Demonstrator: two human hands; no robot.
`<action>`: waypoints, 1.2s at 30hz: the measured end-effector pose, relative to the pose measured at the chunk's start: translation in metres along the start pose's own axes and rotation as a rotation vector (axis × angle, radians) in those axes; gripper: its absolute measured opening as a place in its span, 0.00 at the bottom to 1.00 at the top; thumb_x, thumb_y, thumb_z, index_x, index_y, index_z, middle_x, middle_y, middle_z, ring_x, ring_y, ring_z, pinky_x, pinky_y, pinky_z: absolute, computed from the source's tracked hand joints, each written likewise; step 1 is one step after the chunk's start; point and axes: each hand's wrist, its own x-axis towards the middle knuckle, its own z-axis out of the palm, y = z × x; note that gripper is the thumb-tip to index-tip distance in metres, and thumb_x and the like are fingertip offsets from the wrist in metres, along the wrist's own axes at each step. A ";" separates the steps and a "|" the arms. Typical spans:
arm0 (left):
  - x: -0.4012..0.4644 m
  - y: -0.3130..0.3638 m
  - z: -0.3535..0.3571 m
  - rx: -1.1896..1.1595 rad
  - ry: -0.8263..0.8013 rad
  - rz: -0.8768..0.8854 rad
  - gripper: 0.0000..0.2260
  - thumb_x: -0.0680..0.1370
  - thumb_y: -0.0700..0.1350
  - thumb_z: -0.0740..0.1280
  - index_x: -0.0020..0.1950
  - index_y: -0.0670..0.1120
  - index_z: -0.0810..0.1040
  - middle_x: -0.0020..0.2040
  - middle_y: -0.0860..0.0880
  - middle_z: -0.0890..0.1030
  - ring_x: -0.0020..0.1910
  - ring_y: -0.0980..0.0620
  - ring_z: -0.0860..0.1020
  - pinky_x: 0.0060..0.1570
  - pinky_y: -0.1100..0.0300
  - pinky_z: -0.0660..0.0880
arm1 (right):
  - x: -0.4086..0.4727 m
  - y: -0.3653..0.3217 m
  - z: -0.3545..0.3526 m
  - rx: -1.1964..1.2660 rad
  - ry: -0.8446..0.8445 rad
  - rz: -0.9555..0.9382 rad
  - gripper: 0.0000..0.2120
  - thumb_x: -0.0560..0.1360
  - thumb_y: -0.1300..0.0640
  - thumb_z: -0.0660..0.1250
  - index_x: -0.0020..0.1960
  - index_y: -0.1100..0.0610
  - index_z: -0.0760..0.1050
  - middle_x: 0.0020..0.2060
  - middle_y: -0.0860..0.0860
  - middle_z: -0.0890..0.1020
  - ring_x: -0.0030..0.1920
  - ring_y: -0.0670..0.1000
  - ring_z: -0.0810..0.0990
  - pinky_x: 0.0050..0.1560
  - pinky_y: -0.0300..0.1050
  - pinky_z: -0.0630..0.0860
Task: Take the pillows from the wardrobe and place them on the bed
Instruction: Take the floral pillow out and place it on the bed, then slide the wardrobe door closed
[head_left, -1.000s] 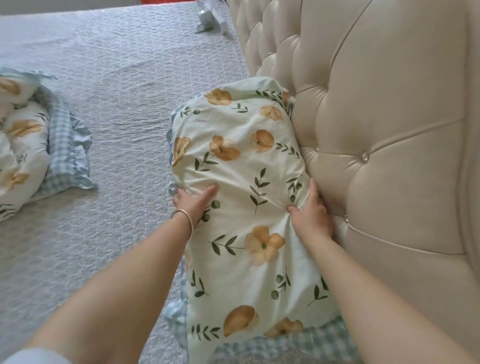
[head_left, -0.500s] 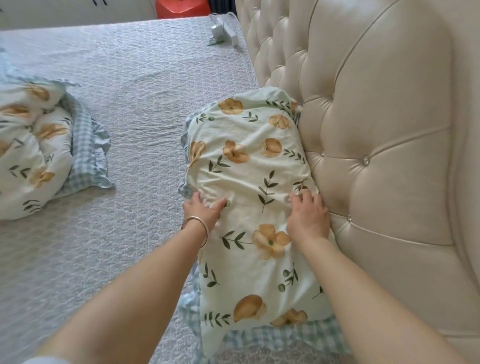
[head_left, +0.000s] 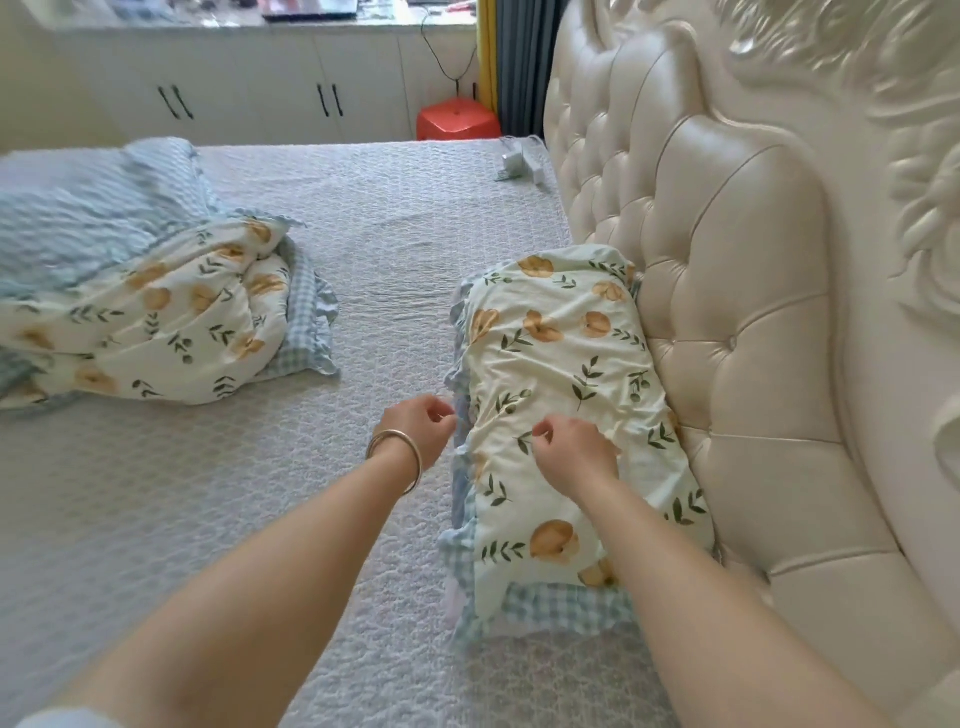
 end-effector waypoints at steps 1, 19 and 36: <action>-0.013 -0.004 -0.014 0.000 0.028 0.008 0.05 0.75 0.48 0.65 0.48 0.51 0.80 0.44 0.52 0.81 0.42 0.52 0.78 0.44 0.57 0.76 | -0.008 -0.014 0.001 0.015 0.001 -0.048 0.15 0.76 0.57 0.56 0.58 0.54 0.75 0.53 0.53 0.81 0.49 0.54 0.78 0.42 0.44 0.70; -0.270 -0.201 -0.194 -0.362 0.745 -0.484 0.13 0.75 0.45 0.66 0.59 0.48 0.74 0.49 0.50 0.78 0.47 0.49 0.78 0.47 0.55 0.75 | -0.183 -0.264 0.115 -0.031 -0.343 -0.747 0.24 0.77 0.47 0.59 0.70 0.52 0.60 0.60 0.54 0.78 0.57 0.56 0.77 0.55 0.52 0.75; -0.515 -0.423 -0.340 -0.354 1.319 -0.846 0.11 0.75 0.43 0.64 0.57 0.47 0.75 0.51 0.50 0.78 0.47 0.51 0.75 0.47 0.59 0.70 | -0.456 -0.492 0.301 -0.096 -0.692 -1.265 0.19 0.78 0.51 0.57 0.68 0.51 0.65 0.59 0.52 0.77 0.57 0.53 0.76 0.55 0.49 0.74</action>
